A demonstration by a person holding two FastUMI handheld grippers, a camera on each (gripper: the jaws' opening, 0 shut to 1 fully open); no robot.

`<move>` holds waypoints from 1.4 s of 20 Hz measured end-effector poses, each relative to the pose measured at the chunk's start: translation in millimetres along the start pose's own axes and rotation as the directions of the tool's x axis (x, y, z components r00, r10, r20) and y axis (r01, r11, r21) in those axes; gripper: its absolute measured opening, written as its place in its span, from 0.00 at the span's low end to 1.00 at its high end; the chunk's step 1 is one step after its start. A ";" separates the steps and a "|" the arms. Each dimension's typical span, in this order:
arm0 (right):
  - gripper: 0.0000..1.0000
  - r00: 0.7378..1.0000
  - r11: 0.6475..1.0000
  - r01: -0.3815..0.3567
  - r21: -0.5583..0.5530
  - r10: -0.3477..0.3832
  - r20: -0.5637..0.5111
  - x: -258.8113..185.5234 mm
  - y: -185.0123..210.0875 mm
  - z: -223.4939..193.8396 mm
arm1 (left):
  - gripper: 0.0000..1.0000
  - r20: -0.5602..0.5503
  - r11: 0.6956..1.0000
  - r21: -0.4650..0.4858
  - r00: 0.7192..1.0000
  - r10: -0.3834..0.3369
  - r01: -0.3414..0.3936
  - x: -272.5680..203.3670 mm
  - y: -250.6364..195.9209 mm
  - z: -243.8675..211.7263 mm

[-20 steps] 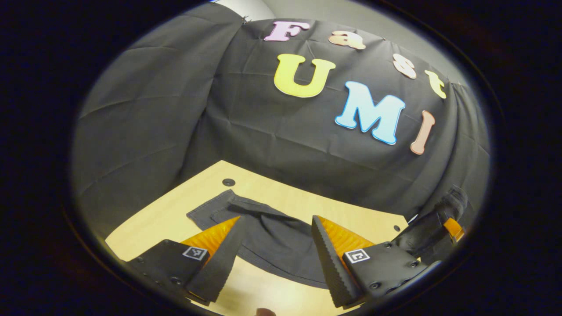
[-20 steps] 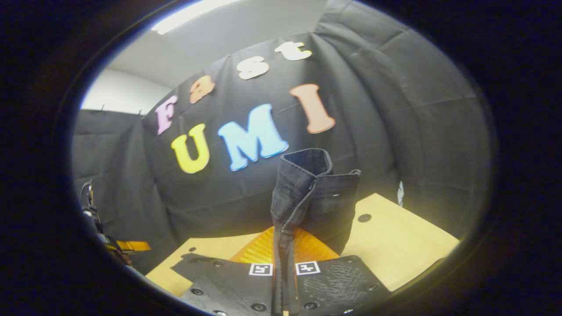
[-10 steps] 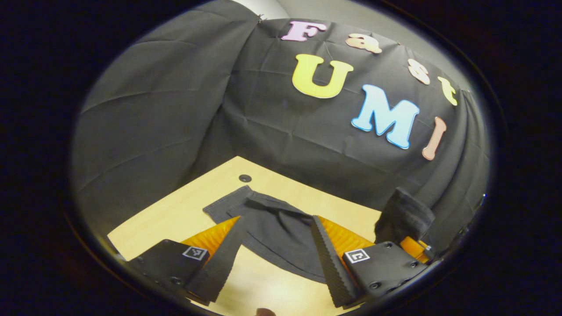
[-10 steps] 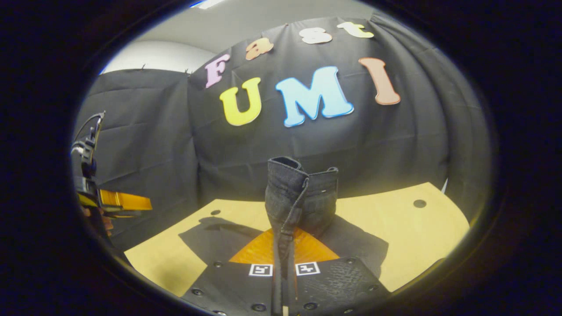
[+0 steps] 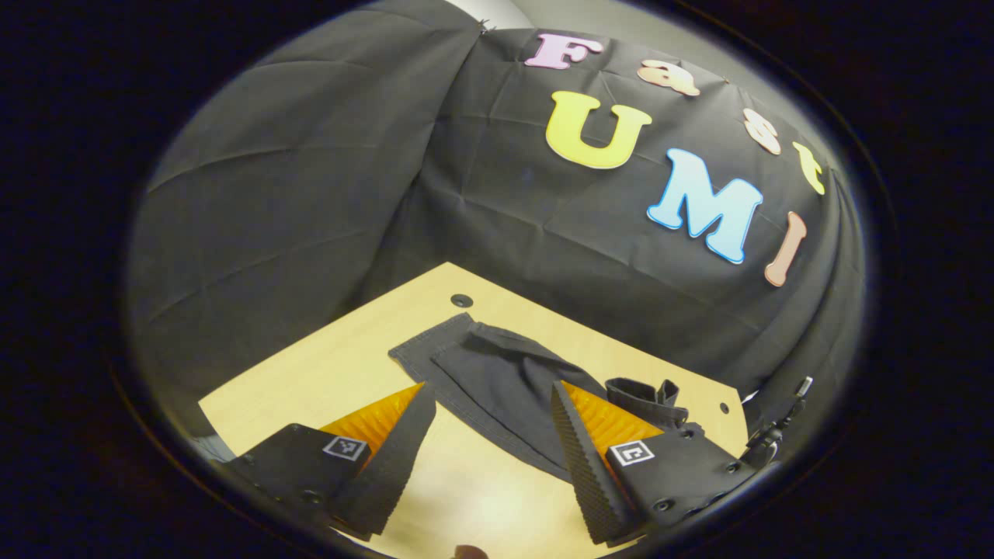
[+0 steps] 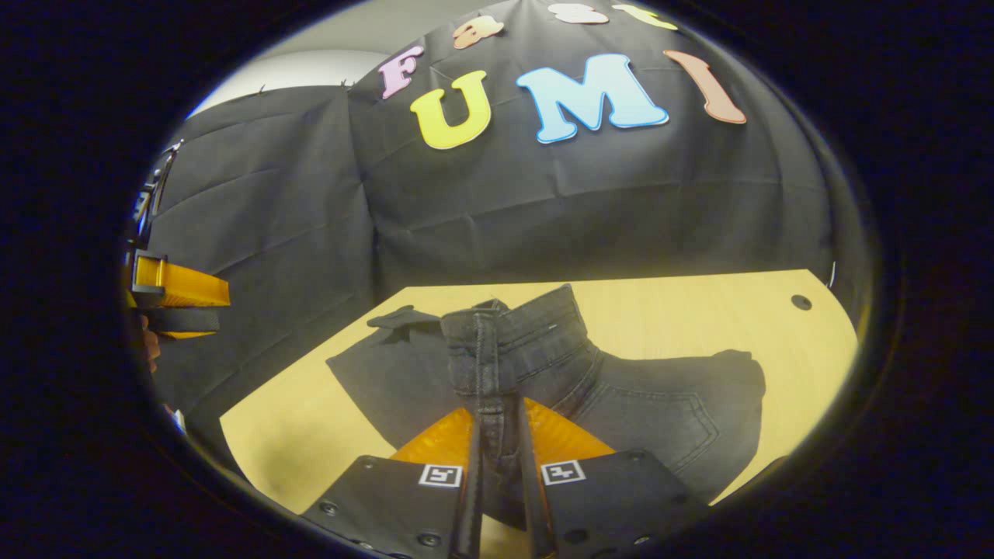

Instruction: Grasp the waist and the cuffs of the jeans and fold them to make the two legs overlap; first hold the waist and fold one-third of the jeans toward the cuffs, then hold the cuffs and fold the remaining one-third in the same direction to finish folding.

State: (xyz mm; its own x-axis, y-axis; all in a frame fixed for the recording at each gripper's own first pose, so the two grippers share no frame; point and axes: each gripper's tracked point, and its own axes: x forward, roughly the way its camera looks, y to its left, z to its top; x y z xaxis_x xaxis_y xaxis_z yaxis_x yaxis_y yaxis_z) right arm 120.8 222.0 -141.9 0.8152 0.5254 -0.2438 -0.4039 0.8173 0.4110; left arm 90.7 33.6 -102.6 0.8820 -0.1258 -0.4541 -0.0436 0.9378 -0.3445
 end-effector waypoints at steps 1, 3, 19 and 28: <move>0.26 1.000 1.000 -0.005 0.000 0.005 -0.006 -0.5 0.8 -1.4 | 0.98 -0.010 1.000 -0.018 1.000 0.003 -0.004 2.1 2.7 -3.0; 0.42 0.999 1.000 -0.030 0.010 0.030 -0.022 -7.6 4.7 -0.5 | 0.98 -0.022 0.998 -0.055 1.000 0.007 -0.008 7.0 8.6 -8.1; 0.93 0.980 0.983 0.181 -0.014 -0.179 0.083 -74.1 -43.8 67.8 | 0.98 -0.234 0.778 -0.621 0.970 -0.065 -0.098 169.9 139.0 -23.8; 0.93 0.933 0.948 0.315 0.053 -0.320 0.166 -86.8 -71.0 97.5 | 0.98 -0.288 0.767 -0.622 0.957 -0.038 -0.157 247.6 190.0 -12.5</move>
State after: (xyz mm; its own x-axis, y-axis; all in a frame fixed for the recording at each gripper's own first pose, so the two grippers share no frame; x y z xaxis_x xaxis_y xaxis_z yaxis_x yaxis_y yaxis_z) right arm 119.1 95.3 -64.3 0.9584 0.1898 -0.2131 -0.1038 0.9275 0.3591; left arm 294.9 176.6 -290.7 0.7108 -0.2488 -0.6579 -0.4634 0.5381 -0.7041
